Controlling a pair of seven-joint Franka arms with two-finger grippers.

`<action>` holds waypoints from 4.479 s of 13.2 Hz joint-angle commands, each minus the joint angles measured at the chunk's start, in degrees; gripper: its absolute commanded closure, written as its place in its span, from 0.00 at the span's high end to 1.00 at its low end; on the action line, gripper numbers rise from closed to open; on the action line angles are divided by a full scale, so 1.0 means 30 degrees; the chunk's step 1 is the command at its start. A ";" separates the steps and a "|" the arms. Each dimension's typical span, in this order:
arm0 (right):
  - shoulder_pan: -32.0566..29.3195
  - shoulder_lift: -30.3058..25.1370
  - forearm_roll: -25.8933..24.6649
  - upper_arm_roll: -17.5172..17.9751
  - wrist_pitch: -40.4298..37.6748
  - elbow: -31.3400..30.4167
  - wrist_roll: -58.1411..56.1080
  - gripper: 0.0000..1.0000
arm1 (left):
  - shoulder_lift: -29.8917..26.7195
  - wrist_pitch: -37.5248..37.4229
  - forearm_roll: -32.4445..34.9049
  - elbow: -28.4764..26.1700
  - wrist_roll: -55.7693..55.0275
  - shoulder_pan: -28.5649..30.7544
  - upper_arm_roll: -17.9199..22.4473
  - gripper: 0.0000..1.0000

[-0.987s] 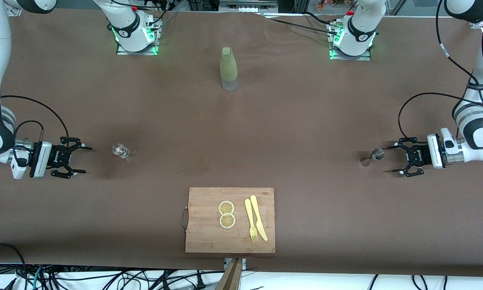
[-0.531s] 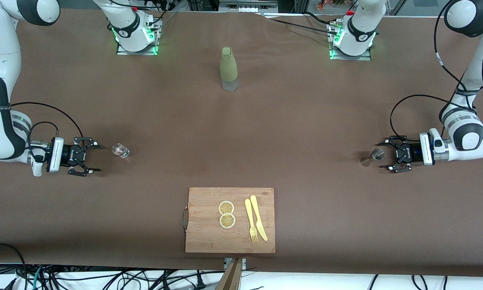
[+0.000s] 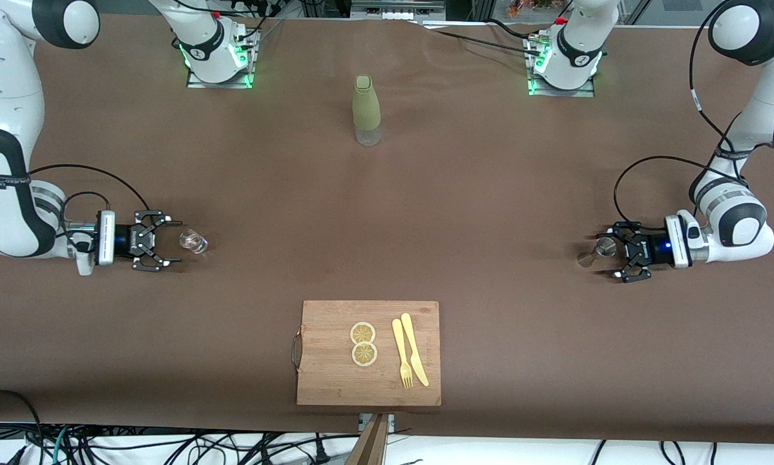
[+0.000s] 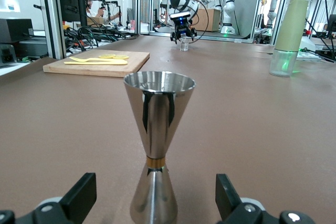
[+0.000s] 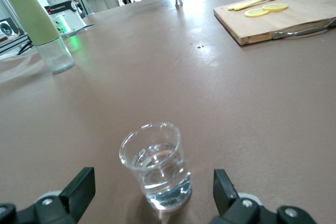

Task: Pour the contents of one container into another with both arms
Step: 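Close the right gripper on the glass while the left gripper grips the jigger, then lift the glass with the right gripper while the left gripper lifts the jigger, then bring the jigger with the left gripper above the glass in the right gripper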

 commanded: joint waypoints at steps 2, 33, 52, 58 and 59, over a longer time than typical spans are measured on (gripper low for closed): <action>-0.0100 0.0450 0.0853 0.0045 -0.0357 -0.0003 -0.1275 1.00 | 0.0286 -0.0347 -0.0529 0.0452 0.0830 0.0029 -0.0204 0.96; 0.1043 0.2063 0.4838 0.1185 -0.0300 0.1370 -0.2103 0.28 | 0.0171 -0.0376 -0.0500 0.0422 0.1155 0.0583 -0.0497 0.00; 0.5113 0.1887 0.5689 0.3825 0.7201 0.4948 0.5869 0.29 | -0.2142 0.4012 0.1731 0.0540 -0.6315 -0.2309 -0.4804 0.00; 0.5261 0.1594 0.4433 0.4293 0.6822 0.4860 0.6017 0.29 | -0.3287 0.7263 0.0737 0.0481 -0.9949 -0.6467 -0.4833 0.00; 0.5261 0.1594 0.3732 0.4264 0.6211 0.4831 0.6278 0.29 | -0.3317 0.7734 -0.0168 0.0481 -1.0212 -0.7403 -0.4804 0.00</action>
